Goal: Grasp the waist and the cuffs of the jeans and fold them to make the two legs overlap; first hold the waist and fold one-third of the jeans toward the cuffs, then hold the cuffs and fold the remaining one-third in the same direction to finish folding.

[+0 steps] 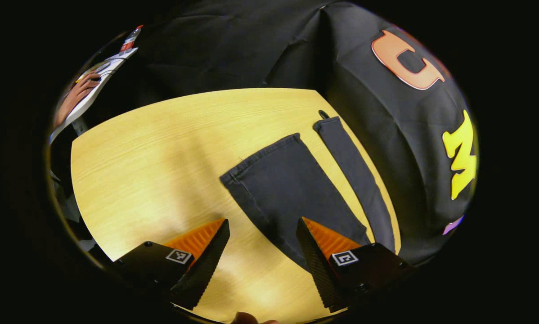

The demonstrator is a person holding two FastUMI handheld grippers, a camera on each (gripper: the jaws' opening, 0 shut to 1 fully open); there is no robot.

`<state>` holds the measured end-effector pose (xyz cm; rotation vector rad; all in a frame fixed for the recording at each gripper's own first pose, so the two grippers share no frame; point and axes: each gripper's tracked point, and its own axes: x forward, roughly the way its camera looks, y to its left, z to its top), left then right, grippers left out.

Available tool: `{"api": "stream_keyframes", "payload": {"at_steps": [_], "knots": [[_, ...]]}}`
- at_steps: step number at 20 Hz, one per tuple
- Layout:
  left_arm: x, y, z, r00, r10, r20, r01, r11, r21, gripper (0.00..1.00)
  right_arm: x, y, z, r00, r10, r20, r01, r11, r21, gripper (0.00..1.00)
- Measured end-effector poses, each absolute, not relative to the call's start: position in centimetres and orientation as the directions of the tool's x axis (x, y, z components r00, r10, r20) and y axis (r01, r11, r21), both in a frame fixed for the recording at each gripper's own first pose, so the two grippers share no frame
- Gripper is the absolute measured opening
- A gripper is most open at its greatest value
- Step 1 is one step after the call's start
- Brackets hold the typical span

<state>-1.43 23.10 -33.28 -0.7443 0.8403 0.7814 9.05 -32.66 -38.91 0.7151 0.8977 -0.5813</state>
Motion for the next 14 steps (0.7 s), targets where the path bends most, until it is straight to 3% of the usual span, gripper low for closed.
{"api": "stream_keyframes", "payload": {"at_steps": [1, 2, 4, 5, 6, 7, 8, 9, 11, 14], "knots": [[-1.3, 23.7, -33.6, 0.415, 0.311, -0.855, -0.832, 0.511, -0.218, 0.97, 9.3, -32.5, -39.0, 0.500, -0.154, -0.852, 0.716, 0.627, 0.307, 0.42], [-0.9, 24.5, -33.7, 0.396, 0.344, -0.851, -0.833, 0.525, -0.175, 0.97, 9.4, -32.5, -38.7, 0.494, -0.153, -0.856, 0.721, 0.621, 0.306, 0.58], [-0.6, 25.4, -34.2, 0.343, 0.385, -0.857, -0.829, 0.553, -0.083, 0.97, 9.2, -33.0, -38.7, 0.431, -0.187, -0.883, 0.750, 0.618, 0.235, 0.78], [-0.5, 25.4, -34.7, 0.312, 0.393, -0.865, -0.827, 0.560, -0.044, 1.00, 9.2, -33.1, -38.9, 0.392, -0.204, -0.897, 0.763, 0.618, 0.192, 0.80], [-0.5, 25.5, -34.8, 0.265, 0.415, -0.870, -0.827, 0.562, 0.017, 0.97, 9.2, -32.8, -39.1, 0.354, -0.202, -0.913, 0.765, 0.624, 0.158, 0.91], [-0.5, 25.7, -35.1, 0.235, 0.428, -0.872, -0.810, 0.583, 0.068, 0.84, 9.7, -32.6, -39.1, 0.326, -0.213, -0.921, 0.760, 0.639, 0.121, 0.92], [-0.5, 25.5, -35.2, 0.194, 0.444, -0.875, -0.790, 0.599, 0.129, 0.93, 9.8, -32.4, -39.4, 0.289, -0.225, -0.930, 0.742, 0.667, 0.069, 0.92], [-0.3, 25.6, -35.5, 0.165, 0.457, -0.874, -0.762, 0.622, 0.181, 0.93, 10.0, -32.3, -39.8, 0.260, -0.247, -0.934, 0.707, 0.707, 0.010, 0.98], [-0.1, 25.7, -35.2, 0.172, 0.488, -0.856, -0.742, 0.635, 0.213, 0.93, 9.7, -32.0, -40.5, 0.185, -0.307, -0.933, 0.619, 0.774, -0.132, 0.92], [-0.1, 25.8, -35.1, 0.185, 0.488, -0.853, -0.744, 0.636, 0.203, 0.91, 10.0, -31.8, -40.6, 0.166, -0.296, -0.941, 0.610, 0.781, -0.138, 0.95]]}}
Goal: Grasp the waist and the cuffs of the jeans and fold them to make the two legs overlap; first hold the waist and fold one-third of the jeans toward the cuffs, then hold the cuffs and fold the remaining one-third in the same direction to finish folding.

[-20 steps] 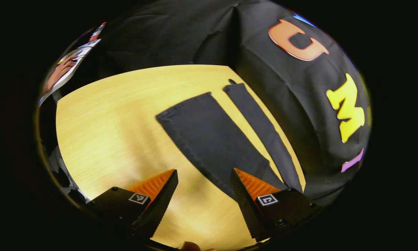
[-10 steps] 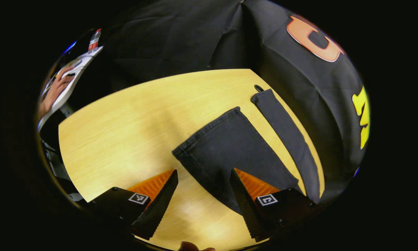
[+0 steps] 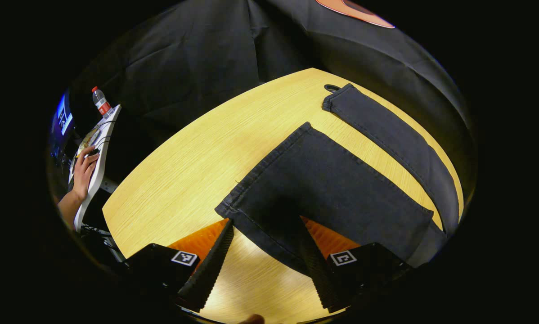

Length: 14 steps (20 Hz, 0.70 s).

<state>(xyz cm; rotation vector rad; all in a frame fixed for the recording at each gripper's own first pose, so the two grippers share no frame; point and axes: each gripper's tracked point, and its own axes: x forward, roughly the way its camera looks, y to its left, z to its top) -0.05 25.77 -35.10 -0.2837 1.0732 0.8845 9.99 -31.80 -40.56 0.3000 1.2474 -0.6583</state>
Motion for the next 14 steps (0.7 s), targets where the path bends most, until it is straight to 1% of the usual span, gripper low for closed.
{"api": "stream_keyframes", "payload": {"at_steps": [1, 2, 3, 4, 5, 6, 7, 9, 10, 11, 12, 13, 14], "knots": [[0.0, 25.7, -35.0, 0.193, 0.480, -0.856, -0.737, 0.646, 0.196, 0.89, 10.0, -32.0, -40.3, 0.157, -0.288, -0.945, 0.604, 0.784, -0.139, 0.87], [0.2, 25.8, -34.9, 0.201, 0.474, -0.857, -0.727, 0.659, 0.193, 0.87, 10.0, -32.0, -40.4, 0.149, -0.275, -0.950, 0.592, 0.794, -0.137, 0.90], [0.2, 26.0, -34.9, 0.213, 0.465, -0.859, -0.712, 0.676, 0.189, 0.87, 10.3, -31.9, -40.3, 0.155, -0.264, -0.952, 0.581, 0.803, -0.128, 0.89], [0.5, 26.0, -34.9, 0.224, 0.457, -0.861, -0.698, 0.692, 0.185, 0.74, 10.2, -32.0, -40.3, 0.152, -0.260, -0.954, 0.580, 0.805, -0.128, 0.84], [1.2, 26.0, -35.6, 0.237, 0.446, -0.863, -0.684, 0.708, 0.178, 0.67, 10.2, -32.0, -40.3, 0.156, -0.259, -0.953, 0.572, 0.811, -0.126, 0.78], [1.7, 25.9, -36.0, 0.251, 0.436, -0.864, -0.676, 0.718, 0.166, 0.52, 10.3, -32.0, -40.3, 0.179, -0.251, -0.951, 0.568, 0.816, -0.108, 0.70], [2.1, 25.0, -36.1, 0.261, 0.431, -0.864, -0.679, 0.718, 0.154, 0.37, 10.5, -31.8, -40.3, 0.222, -0.230, -0.948, 0.584, 0.810, -0.060, 0.55], [2.7, 24.0, -35.9, 0.285, 0.419, -0.862, -0.691, 0.713, 0.118, 0.07, 10.6, -31.9, -39.9, 0.262, -0.214, -0.941, 0.608, 0.794, -0.011, 0.25], [3.2, 23.7, -35.9, 0.315, 0.389, -0.866, -0.694, 0.716, 0.069, 0.04, 10.8, -31.9, -40.0, 0.289, -0.207, -0.935, 0.611, 0.791, 0.014, 0.18], [3.6, 23.0, -35.8, 0.352, 0.342, -0.871, -0.702, 0.712, -0.004, 0.04, 10.8, -31.9, -39.9, 0.312, -0.191, -0.931, 0.622, 0.782, 0.048, 0.18], [3.9, 22.1, -35.6, 0.382, 0.286, -0.879, -0.716, 0.693, -0.086, 0.00, 10.9, -31.8, -39.9, 0.340, -0.170, -0.925, 0.635, 0.767, 0.093, 0.07], [4.1, 21.6, -35.3, 0.412, 0.248, -0.877, -0.727, 0.669, -0.152, 0.04, 11.1, -32.0, -39.5, 0.365, -0.156, -0.918, 0.662, 0.737, 0.138, 0.07], [4.3, 21.5, -34.7, 0.434, 0.235, -0.869, -0.731, 0.657, -0.187, 0.04, 10.9, -31.7, -39.5, 0.384, -0.139, -0.913, 0.670, 0.722, 0.171, 0.00]]}}
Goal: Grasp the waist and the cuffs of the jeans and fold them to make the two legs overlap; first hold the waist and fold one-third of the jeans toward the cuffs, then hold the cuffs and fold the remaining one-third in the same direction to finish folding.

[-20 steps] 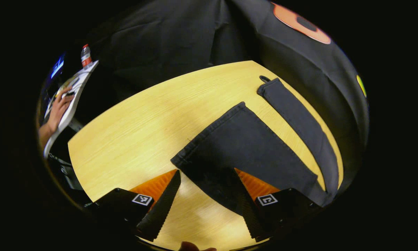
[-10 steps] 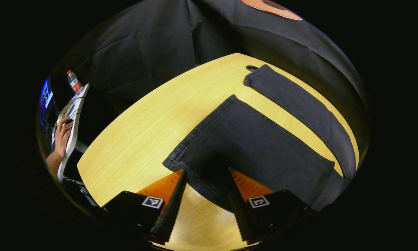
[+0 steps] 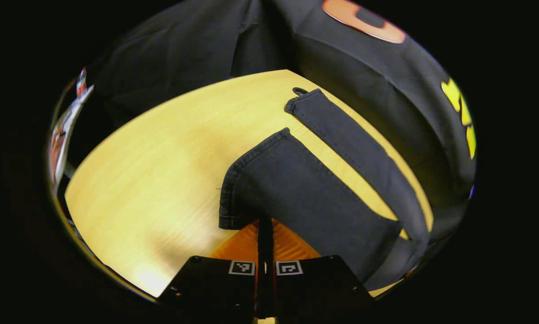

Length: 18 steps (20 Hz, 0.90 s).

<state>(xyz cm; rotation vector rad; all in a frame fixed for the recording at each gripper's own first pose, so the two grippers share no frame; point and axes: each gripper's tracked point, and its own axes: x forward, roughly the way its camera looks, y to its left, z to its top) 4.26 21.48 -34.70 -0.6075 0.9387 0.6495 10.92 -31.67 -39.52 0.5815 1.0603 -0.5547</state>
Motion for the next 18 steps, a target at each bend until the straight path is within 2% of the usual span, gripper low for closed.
{"api": "stream_keyframes", "payload": {"at_steps": [5, 8, 13, 16, 18], "knots": [[5.1, 21.3, -31.0, 0.500, 0.202, -0.842, -0.708, 0.656, -0.263, 0.03, 11.2, -31.9, -38.0, 0.461, -0.086, -0.883, 0.660, 0.699, 0.276, 0.01], [5.7, 21.5, -27.0, 0.537, 0.185, -0.823, -0.726, 0.597, -0.340, 0.03, 10.9, -31.8, -38.2, 0.509, -0.052, -0.859, 0.662, 0.661, 0.353, 0.01], [3.7, 19.2, -21.5, 0.537, 0.193, -0.821, -0.749, 0.557, -0.359, 0.03, 10.8, -32.1, -37.6, 0.555, -0.036, -0.831, 0.657, 0.631, 0.412, 0.01], [0.7, 19.3, -20.7, 0.510, 0.205, -0.835, -0.771, 0.540, -0.338, 0.03, 10.2, -32.3, -37.4, 0.555, -0.039, -0.831, 0.662, 0.626, 0.412, 0.01], [-0.3, 19.4, -18.6, 0.521, 0.205, -0.829, -0.767, 0.538, -0.349, 0.03, 10.4, -32.2, -37.3, 0.550, -0.046, -0.834, 0.673, 0.616, 0.409, 0.01]]}}
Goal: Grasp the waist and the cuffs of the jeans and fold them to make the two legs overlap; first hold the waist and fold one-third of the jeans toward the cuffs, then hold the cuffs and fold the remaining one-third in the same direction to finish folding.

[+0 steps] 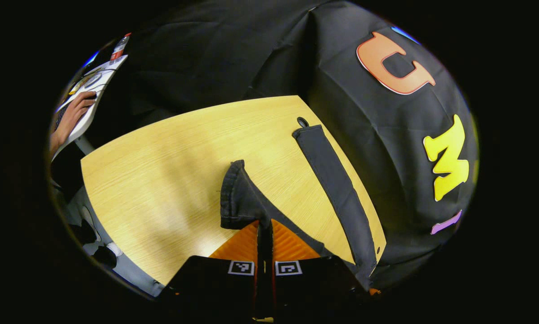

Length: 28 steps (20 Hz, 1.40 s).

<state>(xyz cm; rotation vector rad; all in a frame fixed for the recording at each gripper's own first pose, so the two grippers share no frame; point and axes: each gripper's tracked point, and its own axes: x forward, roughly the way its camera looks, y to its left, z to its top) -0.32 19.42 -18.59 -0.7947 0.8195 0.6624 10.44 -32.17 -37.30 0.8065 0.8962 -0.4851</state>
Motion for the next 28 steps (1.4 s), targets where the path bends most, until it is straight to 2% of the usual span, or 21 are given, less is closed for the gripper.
{"api": "stream_keyframes", "payload": {"at_steps": [3, 4, 6, 8, 13, 15, 17, 18, 19, 21, 22, 23, 24, 25, 28], "knots": [[2.3, 19.8, -16.0, 0.555, 0.201, -0.807, -0.743, 0.556, -0.372, 0.03, 12.2, -32.1, -37.0, 0.556, -0.047, -0.830, 0.671, 0.615, 0.414, 0.02], [4.1, 19.8, -15.9, 0.563, 0.198, -0.802, -0.723, 0.588, -0.362, 0.03, 13.5, -31.9, -36.9, 0.554, -0.044, -0.831, 0.667, 0.621, 0.411, 0.05], [7.4, 20.1, -17.0, 0.556, 0.189, -0.809, -0.699, 0.634, -0.331, 0.03, 15.9, -31.4, -36.2, 0.553, -0.029, -0.833, 0.660, 0.625, 0.417, 0.00], [11.5, 20.0, -17.8, 0.562, 0.157, -0.812, -0.682, 0.643, -0.349, 0.03, 17.5, -32.0, -35.7, 0.561, -0.024, -0.828, 0.652, 0.628, 0.424, 0.01], [20.4, 21.5, -18.5, 0.585, 0.096, -0.805, -0.711, 0.539, -0.452, 0.03, 23.1, -33.1, -37.4, 0.543, -0.004, -0.839, 0.671, 0.603, 0.432, 0.00], [23.3, 22.6, -19.4, 0.568, 0.109, -0.816, -0.741, 0.500, -0.449, 0.03, 25.7, -33.4, -38.6, 0.525, 0.008, -0.851, 0.690, 0.581, 0.432, 0.00], [26.1, 23.4, -21.2, 0.536, 0.119, -0.836, -0.752, 0.517, -0.408, 0.03, 27.7, -33.5, -40.2, 0.490, 0.016, -0.871, 0.712, 0.570, 0.411, 0.01], [27.8, 23.5, -21.7, 0.526, 0.120, -0.842, -0.757, 0.517, -0.399, 0.03, 28.9, -33.6, -41.1, 0.470, 0.010, -0.883, 0.723, 0.569, 0.392, 0.05], [29.7, 23.7, -22.3, 0.517, 0.121, -0.847, -0.758, 0.525, -0.387, 0.03, 29.7, -33.8, -42.3, 0.446, 0.002, -0.895, 0.734, 0.571, 0.367, 0.01], [32.1, 24.0, -24.6, 0.475, 0.144, -0.868, -0.754, 0.575, -0.318, 0.03, 31.5, -33.9, -44.3, 0.408, -0.006, -0.913, 0.751, 0.571, 0.332, 0.00], [33.0, 24.3, -25.8, 0.452, 0.152, -0.879, -0.758, 0.585, -0.289, 0.03, 32.3, -33.9, -45.2, 0.394, -0.011, -0.919, 0.760, 0.566, 0.318, 0.05], [33.9, 24.1, -26.8, 0.435, 0.152, -0.887, -0.764, 0.584, -0.274, 0.03, 33.1, -33.9, -46.0, 0.380, -0.015, -0.925, 0.769, 0.560, 0.307, 0.05], [34.8, 23.9, -27.7, 0.420, 0.156, -0.894, -0.768, 0.585, -0.259, 0.03, 33.8, -33.8, -47.0, 0.370, -0.018, -0.929, 0.778, 0.552, 0.300, 0.01], [35.5, 23.8, -28.5, 0.406, 0.166, -0.899, -0.769, 0.593, -0.238, 0.03, 34.1, -34.0, -47.4, 0.364, -0.017, -0.931, 0.782, 0.548, 0.295, 0.05], [36.8, 23.8, -29.9, 0.368, 0.195, -0.909, -0.761, 0.625, -0.174, 0.03, 35.3, -34.2, -48.0, 0.367, -0.016, -0.930, 0.785, 0.541, 0.300, 0.00]]}}
